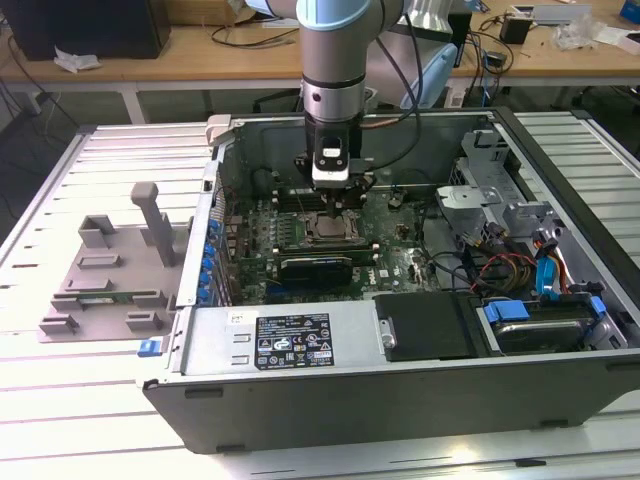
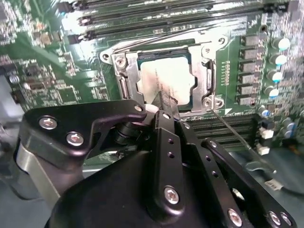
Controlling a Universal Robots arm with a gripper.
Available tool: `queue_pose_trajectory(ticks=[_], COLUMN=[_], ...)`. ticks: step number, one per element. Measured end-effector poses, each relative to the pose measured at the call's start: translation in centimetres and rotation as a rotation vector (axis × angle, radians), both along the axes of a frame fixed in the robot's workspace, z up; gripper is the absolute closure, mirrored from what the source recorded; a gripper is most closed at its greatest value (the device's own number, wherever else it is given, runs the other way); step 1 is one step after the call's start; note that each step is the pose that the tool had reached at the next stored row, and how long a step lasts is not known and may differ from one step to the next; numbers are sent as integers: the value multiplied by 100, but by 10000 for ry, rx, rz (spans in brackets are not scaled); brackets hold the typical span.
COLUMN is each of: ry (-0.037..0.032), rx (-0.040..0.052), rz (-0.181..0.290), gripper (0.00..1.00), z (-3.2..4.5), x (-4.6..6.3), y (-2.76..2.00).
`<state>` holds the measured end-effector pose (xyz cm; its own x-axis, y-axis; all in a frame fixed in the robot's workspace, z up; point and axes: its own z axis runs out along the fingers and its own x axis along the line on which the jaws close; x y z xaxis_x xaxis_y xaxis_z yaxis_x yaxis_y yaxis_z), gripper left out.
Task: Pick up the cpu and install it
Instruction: 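Close the cpu cover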
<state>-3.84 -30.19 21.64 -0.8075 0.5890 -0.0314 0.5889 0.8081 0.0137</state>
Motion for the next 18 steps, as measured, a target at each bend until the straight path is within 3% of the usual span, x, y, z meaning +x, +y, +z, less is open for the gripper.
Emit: queue_pose_trajectory(ticks=[4,8,12,17,18], ry=[1,0,0,0,0], rx=[0,0,0,0,-2], rz=[1351,2159,3525,4725,5182], gripper=[89,89,89,89,89], z=[0,-1,-2,-4,-6], x=[0,0,0,0,0], y=[0,0,0,0,0])
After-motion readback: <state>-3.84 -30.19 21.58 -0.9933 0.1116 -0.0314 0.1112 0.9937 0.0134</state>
